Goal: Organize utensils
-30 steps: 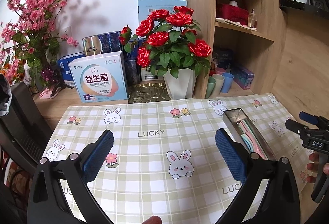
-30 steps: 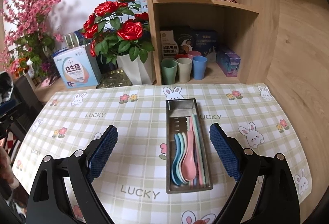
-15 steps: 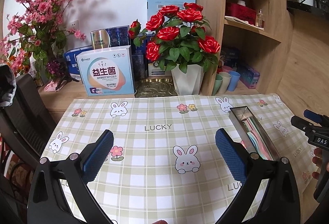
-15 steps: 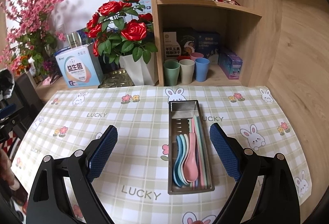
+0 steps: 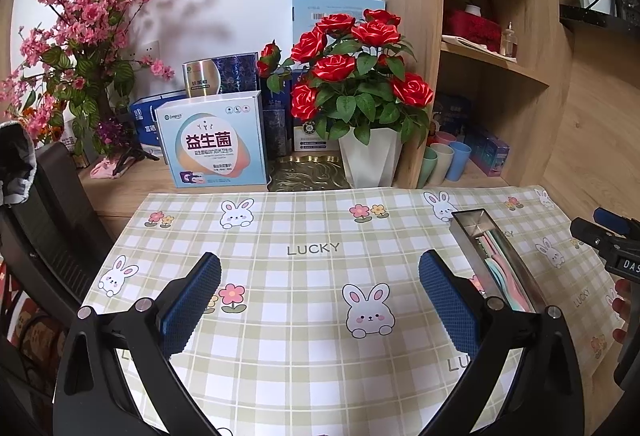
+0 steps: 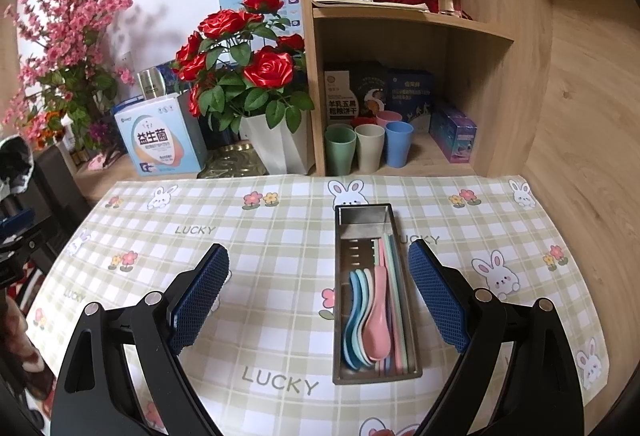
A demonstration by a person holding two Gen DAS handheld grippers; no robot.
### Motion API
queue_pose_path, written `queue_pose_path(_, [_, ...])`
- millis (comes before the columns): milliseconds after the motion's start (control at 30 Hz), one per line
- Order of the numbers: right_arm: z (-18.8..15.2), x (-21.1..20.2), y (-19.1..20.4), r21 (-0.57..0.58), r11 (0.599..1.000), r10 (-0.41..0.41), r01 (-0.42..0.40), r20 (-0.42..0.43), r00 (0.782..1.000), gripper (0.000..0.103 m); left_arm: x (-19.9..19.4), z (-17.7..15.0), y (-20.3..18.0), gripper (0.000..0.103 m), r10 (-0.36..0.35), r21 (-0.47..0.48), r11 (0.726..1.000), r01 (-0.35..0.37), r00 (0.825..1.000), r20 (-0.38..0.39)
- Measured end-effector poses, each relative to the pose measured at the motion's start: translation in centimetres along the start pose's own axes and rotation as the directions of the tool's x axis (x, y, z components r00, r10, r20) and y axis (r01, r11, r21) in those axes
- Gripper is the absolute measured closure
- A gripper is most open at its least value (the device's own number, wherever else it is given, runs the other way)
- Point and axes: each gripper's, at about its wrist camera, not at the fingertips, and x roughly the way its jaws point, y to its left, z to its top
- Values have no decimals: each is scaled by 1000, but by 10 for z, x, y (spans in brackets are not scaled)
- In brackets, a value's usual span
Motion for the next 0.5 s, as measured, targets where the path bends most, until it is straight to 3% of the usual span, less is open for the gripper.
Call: queue_pose_path(500, [-1, 1, 2, -4, 1000, 11, -11, 2, 1000, 15, -3, 2, 13, 6, 27, -60, 998, -25, 999, 20])
